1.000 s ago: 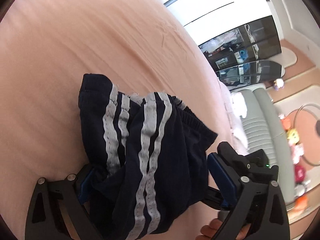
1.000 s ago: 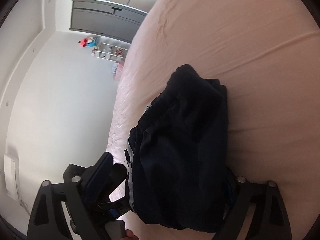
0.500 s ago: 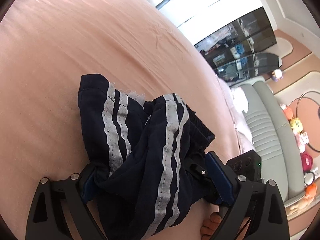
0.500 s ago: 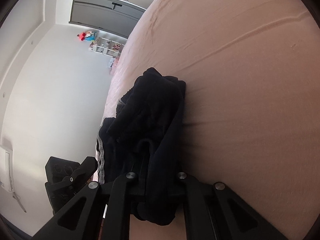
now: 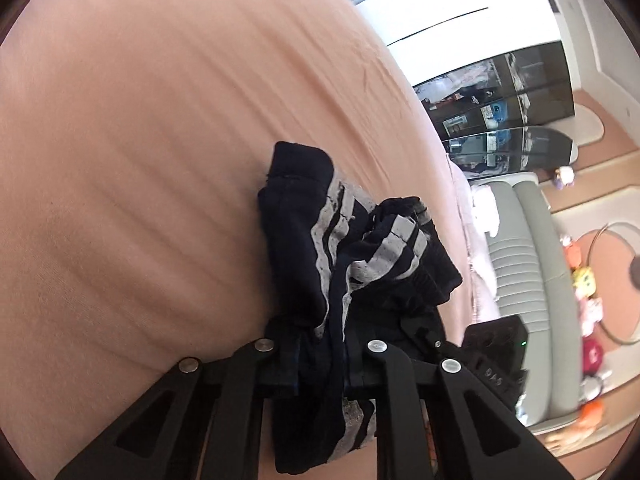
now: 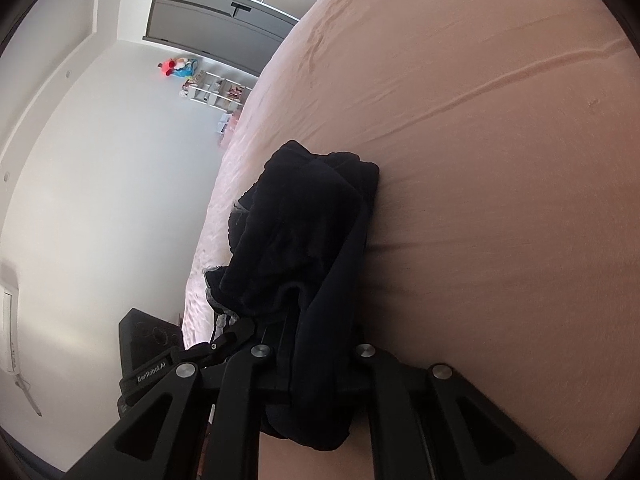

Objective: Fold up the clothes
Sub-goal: 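Close the left gripper on the shorts bundle while the right gripper grasps its other side, then lift the folded shorts bundle off the bed with both grippers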

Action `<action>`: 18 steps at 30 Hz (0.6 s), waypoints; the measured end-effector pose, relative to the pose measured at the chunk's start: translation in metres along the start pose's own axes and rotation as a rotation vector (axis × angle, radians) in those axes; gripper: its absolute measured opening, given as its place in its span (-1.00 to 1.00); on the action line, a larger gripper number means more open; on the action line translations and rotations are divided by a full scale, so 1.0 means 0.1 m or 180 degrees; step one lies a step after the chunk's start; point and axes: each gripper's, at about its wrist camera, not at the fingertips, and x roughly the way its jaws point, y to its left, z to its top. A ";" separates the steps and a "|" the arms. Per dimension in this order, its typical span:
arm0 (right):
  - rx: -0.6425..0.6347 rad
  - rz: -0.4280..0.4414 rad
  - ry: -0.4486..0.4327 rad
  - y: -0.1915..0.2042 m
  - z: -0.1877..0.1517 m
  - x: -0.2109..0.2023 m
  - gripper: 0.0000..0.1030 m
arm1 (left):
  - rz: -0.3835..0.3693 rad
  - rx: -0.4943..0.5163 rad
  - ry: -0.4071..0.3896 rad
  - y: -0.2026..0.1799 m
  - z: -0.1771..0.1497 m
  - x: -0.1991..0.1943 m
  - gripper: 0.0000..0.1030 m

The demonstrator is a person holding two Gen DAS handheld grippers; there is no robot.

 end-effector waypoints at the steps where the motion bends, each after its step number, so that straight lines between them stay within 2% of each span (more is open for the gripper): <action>1: -0.0009 -0.0018 0.0005 0.01 0.01 0.00 -0.90 | 0.0008 0.0025 -0.0046 -0.02 -0.01 -0.01 -0.75; 7: -0.0040 -0.0289 0.0075 0.17 0.09 -0.01 -0.83 | 0.0030 0.0067 -0.0246 -0.09 -0.10 -0.05 -0.75; 11: -0.0144 -0.0388 0.0013 0.25 0.04 -0.11 -0.83 | -0.0224 -0.0163 -0.0263 -0.05 -0.13 -0.08 -0.79; 16: -0.0148 -0.0400 0.0010 0.27 -0.02 -0.28 -0.83 | -0.0256 0.0044 -0.0320 -0.25 -0.12 -0.17 -0.79; 18: -0.0187 -0.0397 0.0006 0.33 0.06 -0.27 -0.83 | -0.0314 0.0085 -0.0314 -0.30 -0.11 -0.22 -0.79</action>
